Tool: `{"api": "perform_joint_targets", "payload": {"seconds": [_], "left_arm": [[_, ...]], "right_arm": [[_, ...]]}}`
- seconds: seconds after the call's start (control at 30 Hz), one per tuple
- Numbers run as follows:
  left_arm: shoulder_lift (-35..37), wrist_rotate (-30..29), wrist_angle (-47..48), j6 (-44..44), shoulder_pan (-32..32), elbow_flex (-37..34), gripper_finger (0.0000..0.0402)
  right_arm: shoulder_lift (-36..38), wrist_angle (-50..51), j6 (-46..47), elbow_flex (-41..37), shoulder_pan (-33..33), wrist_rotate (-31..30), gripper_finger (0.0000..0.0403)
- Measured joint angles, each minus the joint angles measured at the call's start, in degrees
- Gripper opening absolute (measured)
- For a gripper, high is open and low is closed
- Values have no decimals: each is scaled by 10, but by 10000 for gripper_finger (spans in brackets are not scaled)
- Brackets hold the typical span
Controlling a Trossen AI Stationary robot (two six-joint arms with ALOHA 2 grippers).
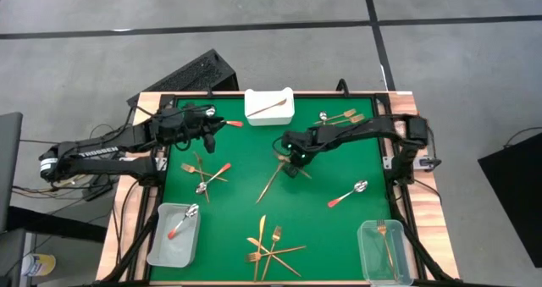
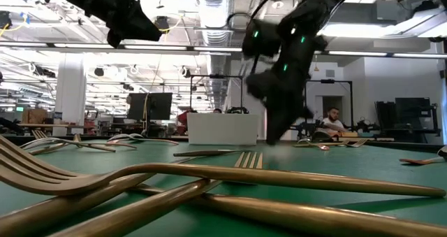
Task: Sort silverware by color (type)
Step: Put the gold fork into the transparent bin
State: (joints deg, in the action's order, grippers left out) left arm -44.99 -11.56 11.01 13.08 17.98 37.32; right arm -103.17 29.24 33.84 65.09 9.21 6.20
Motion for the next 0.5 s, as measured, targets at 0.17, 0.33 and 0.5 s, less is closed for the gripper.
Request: {"api": "perform_joint_targets", "payload": {"seconds": [0.17,0.33,0.5], "left_arm": [[0,-13,-2,1,0,0,72],[0,-13,-4,25,0,0,72],[0,-13,-2,37,0,0,72]], "right_arm": [[105,98,58,3,-10,-17,8],[209,205,143,3,-55,-58,5],[283,320,257,3,-144,-96,5]]}}
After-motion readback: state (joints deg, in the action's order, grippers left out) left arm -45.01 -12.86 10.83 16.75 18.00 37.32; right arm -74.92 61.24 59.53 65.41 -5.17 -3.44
